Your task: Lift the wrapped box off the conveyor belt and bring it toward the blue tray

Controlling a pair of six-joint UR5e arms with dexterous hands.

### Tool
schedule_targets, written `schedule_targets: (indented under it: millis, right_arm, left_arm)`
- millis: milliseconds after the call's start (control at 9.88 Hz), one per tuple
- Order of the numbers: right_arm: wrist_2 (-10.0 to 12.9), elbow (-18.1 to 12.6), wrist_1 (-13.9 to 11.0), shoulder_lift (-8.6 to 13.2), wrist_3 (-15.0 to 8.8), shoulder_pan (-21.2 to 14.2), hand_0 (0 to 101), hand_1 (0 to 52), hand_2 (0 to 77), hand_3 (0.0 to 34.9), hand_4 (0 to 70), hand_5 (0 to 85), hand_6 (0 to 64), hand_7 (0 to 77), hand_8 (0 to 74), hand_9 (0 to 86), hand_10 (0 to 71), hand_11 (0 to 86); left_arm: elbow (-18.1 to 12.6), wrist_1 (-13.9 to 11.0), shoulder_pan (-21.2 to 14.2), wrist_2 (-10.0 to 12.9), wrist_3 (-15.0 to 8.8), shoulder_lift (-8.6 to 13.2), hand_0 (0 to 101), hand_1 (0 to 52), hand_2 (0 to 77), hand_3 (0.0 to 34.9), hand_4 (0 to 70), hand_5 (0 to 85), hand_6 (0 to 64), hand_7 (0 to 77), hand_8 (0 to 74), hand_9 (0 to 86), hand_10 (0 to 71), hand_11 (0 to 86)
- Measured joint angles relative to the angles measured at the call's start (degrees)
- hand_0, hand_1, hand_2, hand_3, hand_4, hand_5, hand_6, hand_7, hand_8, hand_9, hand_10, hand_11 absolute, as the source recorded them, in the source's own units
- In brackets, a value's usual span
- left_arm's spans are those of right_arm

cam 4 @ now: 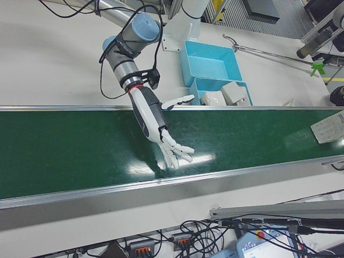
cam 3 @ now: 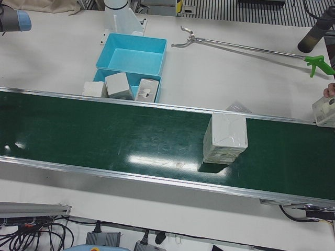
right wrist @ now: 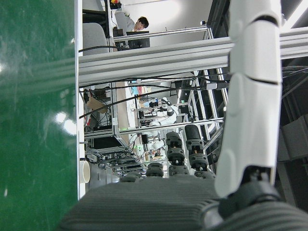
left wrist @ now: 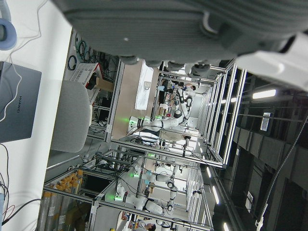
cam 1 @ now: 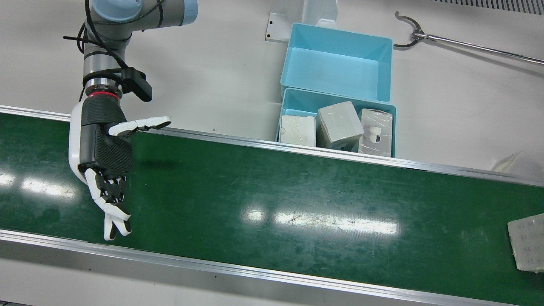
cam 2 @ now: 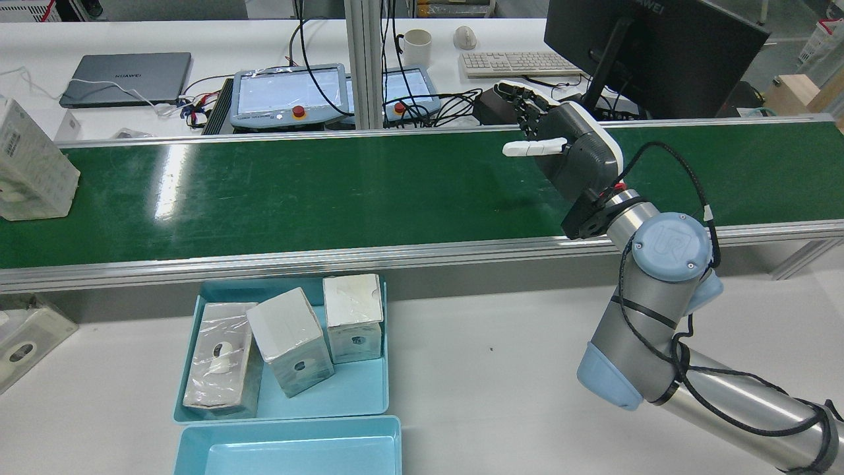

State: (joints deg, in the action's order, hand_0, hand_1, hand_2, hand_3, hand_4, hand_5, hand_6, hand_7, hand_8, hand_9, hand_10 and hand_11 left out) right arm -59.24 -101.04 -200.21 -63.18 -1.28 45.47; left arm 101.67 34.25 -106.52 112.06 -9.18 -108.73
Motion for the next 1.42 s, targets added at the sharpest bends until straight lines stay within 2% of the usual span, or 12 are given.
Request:
schedule_targets:
  millis: [101, 203, 405, 1418]
  right_arm:
    - [0.0, 0.0, 0.6, -0.2, -0.1, 0.2, 48, 13.6, 8.2, 0.0, 8.2, 21.8, 6.0, 6.0, 1.6, 3.8, 0.0, 1.1]
    - [0.0, 0.1, 1.0, -0.3, -0.2, 0.2, 48, 15.8, 8.7, 0.0, 9.3, 23.5, 6.0, 6.0, 1.1, 3.8, 0.0, 1.1]
    - [0.0, 0.4, 1.2, -0.4, -0.4, 0.2, 48, 15.3, 9.8, 0.0, 11.5, 23.5, 6.5, 7.1, 1.6, 3.3, 0.0, 0.5]
    - [0.0, 0.5, 1.2, -0.5, -0.5, 0.0, 48, 15.3, 10.4, 0.0, 12.0, 23.5, 6.0, 6.0, 1.1, 3.8, 0.0, 0.5]
  left_arm:
    - [0.0, 0.0, 0.0, 0.0, 0.0, 0.0, 0, 0.0, 1.1, 0.0, 0.0, 1.1, 0.5, 0.0, 0.5, 0.5, 0.5, 0.5]
    - [0.0, 0.0, 0.0, 0.0, 0.0, 0.0, 0, 0.0, 1.1, 0.0, 0.0, 1.1, 0.5, 0.5, 0.5, 0.0, 0.5, 0.5]
    - [0.0, 0.0, 0.0, 0.0, 0.0, 0.0, 0, 0.0, 0.5, 0.0, 0.0, 1.1, 0.5, 0.5, 0.5, 0.0, 0.5, 0.5]
    - [0.0, 0.0, 0.0, 0.0, 0.0, 0.0, 0, 0.0, 1.1, 0.0, 0.0, 1.1, 0.5, 0.0, 0.5, 0.0, 0.5, 0.5]
